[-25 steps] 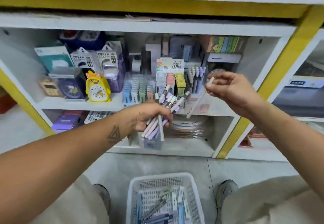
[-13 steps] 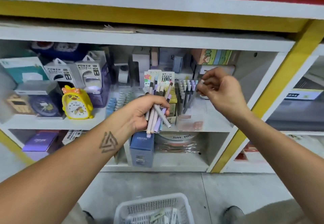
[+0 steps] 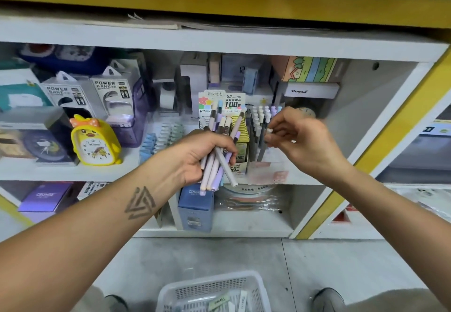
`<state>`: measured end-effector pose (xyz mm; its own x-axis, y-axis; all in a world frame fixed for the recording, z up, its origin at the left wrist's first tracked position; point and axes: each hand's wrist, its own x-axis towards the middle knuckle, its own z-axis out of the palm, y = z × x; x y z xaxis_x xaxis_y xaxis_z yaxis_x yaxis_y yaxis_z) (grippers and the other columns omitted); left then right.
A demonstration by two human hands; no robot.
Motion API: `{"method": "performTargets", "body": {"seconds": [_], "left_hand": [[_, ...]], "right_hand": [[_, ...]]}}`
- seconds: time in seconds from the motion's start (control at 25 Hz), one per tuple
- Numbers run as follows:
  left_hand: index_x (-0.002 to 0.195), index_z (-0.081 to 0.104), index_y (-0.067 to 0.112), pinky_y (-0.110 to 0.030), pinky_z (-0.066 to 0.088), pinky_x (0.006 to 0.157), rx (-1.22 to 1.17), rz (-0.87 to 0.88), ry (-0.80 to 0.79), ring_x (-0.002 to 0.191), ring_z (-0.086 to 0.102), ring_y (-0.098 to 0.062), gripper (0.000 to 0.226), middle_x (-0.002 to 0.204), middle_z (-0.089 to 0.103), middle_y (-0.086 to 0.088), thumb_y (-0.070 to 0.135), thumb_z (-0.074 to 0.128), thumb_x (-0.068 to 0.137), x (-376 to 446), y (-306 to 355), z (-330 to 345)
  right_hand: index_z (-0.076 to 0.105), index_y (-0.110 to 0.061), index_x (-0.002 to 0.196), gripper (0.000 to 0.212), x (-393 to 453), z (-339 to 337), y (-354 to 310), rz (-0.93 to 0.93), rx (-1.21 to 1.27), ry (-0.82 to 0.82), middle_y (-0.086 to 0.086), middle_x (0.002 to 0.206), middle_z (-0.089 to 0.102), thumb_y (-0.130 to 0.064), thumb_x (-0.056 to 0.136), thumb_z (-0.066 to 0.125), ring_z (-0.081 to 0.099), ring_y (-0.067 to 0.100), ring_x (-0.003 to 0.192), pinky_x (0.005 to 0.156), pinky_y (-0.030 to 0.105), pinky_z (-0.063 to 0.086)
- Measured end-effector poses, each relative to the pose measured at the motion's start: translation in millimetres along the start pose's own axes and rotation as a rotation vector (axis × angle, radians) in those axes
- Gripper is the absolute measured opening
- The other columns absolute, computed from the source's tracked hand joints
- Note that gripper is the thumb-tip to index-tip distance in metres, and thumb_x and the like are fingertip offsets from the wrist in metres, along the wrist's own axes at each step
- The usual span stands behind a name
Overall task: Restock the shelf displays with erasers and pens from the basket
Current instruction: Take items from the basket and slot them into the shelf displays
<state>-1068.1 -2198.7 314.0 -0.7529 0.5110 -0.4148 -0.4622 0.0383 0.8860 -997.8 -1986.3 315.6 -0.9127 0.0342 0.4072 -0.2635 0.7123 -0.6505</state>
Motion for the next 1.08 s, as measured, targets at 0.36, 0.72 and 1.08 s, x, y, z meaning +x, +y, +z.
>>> {"method": "performTargets", "body": {"seconds": [0.36, 0.72, 1.08], "left_hand": [[0.056, 0.070, 0.005, -0.026, 0.056, 0.053, -0.017, 0.005, -0.008, 0.051, 0.063, -0.023, 0.024, 0.062, 0.063, -0.017, -0.010, 0.063, 0.074, -2.6, 3.6, 6.5], [0.058, 0.070, 0.004, -0.027, 0.057, 0.056, -0.033, 0.022, -0.013, 0.051, 0.063, -0.024, 0.022, 0.062, 0.063, -0.017, -0.011, 0.064, 0.073, -5.5, 5.2, 7.8], [0.061, 0.071, 0.002, -0.028, 0.057, 0.056, -0.025, 0.032, -0.023, 0.051, 0.064, -0.023, 0.018, 0.062, 0.064, -0.016, -0.010, 0.066, 0.073, -6.3, 7.7, 6.0]], "right_hand": [[0.062, -0.016, 0.090, 0.019, 2.5, 2.8, -0.4, -0.002, 0.079, -0.024, 0.002, 0.080, 0.072, -0.005, 0.085, 0.077, 0.072, 0.019, 0.079, 0.077, 0.030, 0.059], [0.061, -0.022, 0.084, 0.022, 8.8, 3.6, 11.9, 0.029, 0.130, -0.001, 0.000, 0.076, 0.073, -0.007, 0.085, 0.077, 0.074, 0.016, 0.072, 0.076, 0.047, 0.060], [0.064, -0.025, 0.083, 0.025, 6.8, 1.6, 9.9, -0.006, 0.154, -0.026, -0.003, 0.080, 0.074, -0.004, 0.082, 0.078, 0.074, 0.016, 0.076, 0.078, 0.041, 0.062]]}}
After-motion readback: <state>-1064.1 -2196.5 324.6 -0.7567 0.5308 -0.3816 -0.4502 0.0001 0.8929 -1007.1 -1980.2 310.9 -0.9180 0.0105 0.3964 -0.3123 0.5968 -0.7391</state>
